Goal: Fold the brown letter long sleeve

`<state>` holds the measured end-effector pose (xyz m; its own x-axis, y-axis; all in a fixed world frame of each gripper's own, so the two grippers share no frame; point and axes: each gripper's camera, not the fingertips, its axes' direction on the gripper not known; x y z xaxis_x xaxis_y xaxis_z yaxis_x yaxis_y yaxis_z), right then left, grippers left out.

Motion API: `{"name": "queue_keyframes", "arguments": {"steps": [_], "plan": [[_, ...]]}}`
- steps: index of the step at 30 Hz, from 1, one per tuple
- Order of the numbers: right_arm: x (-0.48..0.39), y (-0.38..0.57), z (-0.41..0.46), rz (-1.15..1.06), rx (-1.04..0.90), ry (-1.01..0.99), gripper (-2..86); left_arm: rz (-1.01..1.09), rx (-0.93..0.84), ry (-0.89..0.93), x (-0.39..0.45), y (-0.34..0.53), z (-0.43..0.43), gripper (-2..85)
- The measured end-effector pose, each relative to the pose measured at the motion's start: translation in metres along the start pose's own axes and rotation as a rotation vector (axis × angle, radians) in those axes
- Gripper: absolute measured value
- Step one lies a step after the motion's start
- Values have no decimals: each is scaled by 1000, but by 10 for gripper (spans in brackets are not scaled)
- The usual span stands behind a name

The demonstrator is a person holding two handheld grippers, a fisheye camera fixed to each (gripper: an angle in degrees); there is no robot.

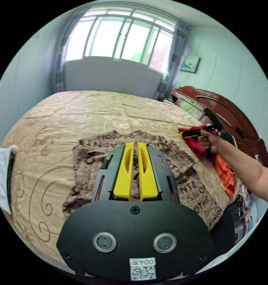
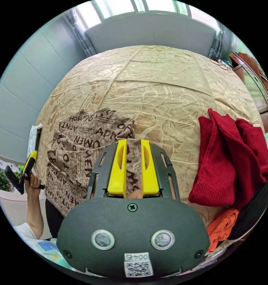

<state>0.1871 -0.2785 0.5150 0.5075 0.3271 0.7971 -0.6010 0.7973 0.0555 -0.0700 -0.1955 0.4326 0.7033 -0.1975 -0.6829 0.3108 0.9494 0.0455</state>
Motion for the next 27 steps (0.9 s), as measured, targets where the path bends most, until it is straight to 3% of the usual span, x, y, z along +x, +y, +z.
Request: {"name": "queue_keyframes", "arguments": {"steps": [1,3,5,8,10,12,16,21,27], "plan": [[-2,-2,11,-1,5,9,85,-36,-3,21,-11,0,-2,10],[-6,-8,28,-8,15,62,92,-84,10,269,-25,-3,-3,6],[-6,-26,54,15,-24,86,101,-22,-50,395,-5,-5,17,4],[-10,-39,88,11,-135,76,91,51,-232,383,28,6,81,3],[-25,-26,101,-59,-186,113,38,36,-369,366,33,19,122,3],[-45,4,108,-139,-163,149,35,82,-461,327,34,42,152,4],[-71,59,119,-225,-63,206,47,26,-426,418,10,54,159,6],[-81,19,87,-251,52,231,70,19,-426,434,-4,59,163,7],[-99,-82,151,-470,-284,313,96,-7,-420,483,-25,63,165,7]]}}
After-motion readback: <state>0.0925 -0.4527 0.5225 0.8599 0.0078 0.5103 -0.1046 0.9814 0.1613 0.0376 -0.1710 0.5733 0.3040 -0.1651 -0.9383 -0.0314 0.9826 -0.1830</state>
